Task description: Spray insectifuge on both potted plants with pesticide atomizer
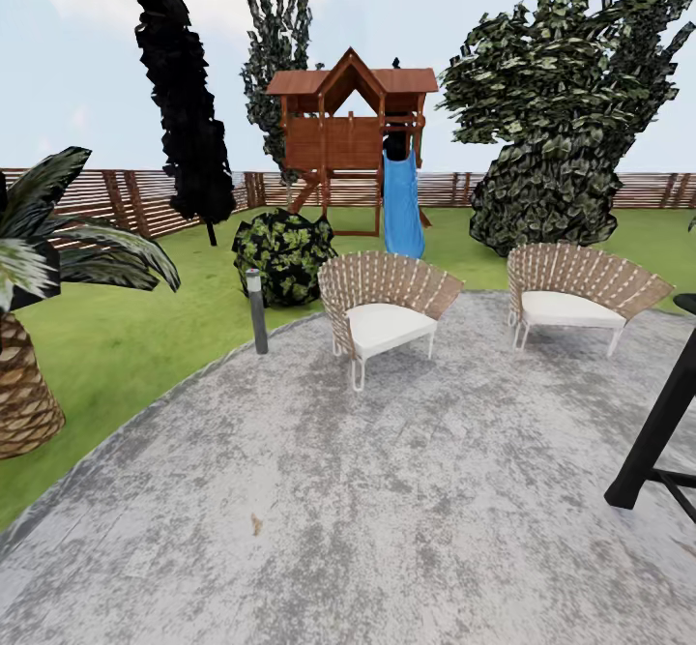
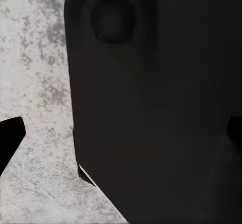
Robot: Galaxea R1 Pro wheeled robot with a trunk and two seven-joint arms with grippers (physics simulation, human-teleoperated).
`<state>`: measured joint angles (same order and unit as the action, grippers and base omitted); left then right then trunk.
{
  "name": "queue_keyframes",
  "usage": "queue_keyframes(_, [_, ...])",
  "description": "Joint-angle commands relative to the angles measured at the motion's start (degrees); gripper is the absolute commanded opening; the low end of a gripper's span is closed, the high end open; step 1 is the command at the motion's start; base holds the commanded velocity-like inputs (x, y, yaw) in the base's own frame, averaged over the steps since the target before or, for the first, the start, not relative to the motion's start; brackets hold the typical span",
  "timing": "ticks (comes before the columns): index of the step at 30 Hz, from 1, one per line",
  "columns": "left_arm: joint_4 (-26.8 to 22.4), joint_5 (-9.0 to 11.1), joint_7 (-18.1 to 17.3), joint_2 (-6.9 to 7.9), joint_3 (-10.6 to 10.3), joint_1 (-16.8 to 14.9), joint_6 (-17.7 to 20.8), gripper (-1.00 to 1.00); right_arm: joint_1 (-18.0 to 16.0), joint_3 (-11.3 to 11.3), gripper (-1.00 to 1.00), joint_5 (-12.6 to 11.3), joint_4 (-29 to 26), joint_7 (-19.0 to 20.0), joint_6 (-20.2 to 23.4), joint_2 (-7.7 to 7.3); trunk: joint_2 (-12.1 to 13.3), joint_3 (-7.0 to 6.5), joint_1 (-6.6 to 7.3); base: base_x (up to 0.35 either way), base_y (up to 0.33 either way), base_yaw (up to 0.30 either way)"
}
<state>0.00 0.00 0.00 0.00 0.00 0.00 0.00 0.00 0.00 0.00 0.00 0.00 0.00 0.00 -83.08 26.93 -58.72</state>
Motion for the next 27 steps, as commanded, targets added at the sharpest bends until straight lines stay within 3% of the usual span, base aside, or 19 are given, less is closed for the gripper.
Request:
queue_keyframes(1, [-0.3,0.1,-0.2,0.33,0.0,0.3,-0.2,1.00,-0.2,0.0,1.00,-0.1,-0.2,0.3,0.2,-0.10,0.0,0.00,-0.01,0.000,0.000,0.000])
queue_keyframes(8, [-1.0,-0.1,-0.2,2.36,-0.1,1.3,0.0,1.00,-0.2,-0.1,1.00,0.0,-0.2,0.4,-0.3,-0.01,0.0,0.00,-0.01,0.000,0.000,0.000])
queue_keyframes(27, [-1.1,-0.2,-0.2,2.74,0.0,1.3,0.1,1.00,-0.2,-0.1,1.00,0.2,-0.2,0.2,-0.4,0.00,0.0,0.00,-0.01,0.000,0.019,0.000])
